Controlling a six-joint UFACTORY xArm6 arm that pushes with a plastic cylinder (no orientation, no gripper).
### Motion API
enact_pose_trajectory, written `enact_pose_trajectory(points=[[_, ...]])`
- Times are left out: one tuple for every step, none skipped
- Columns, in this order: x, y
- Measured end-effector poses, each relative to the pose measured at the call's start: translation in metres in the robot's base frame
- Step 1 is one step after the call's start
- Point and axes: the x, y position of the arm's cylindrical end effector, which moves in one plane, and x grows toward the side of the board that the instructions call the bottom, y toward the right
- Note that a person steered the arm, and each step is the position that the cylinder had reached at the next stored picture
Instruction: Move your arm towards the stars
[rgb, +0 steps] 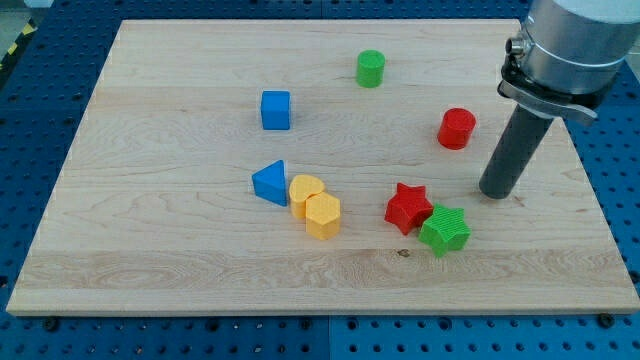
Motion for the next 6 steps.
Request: enact_pose_trajectory(points=[[0.014, -0.004], [0.025, -0.017], [0.026, -0.028], [0.019, -0.029], [0.015, -0.039], [0.016, -0.063]])
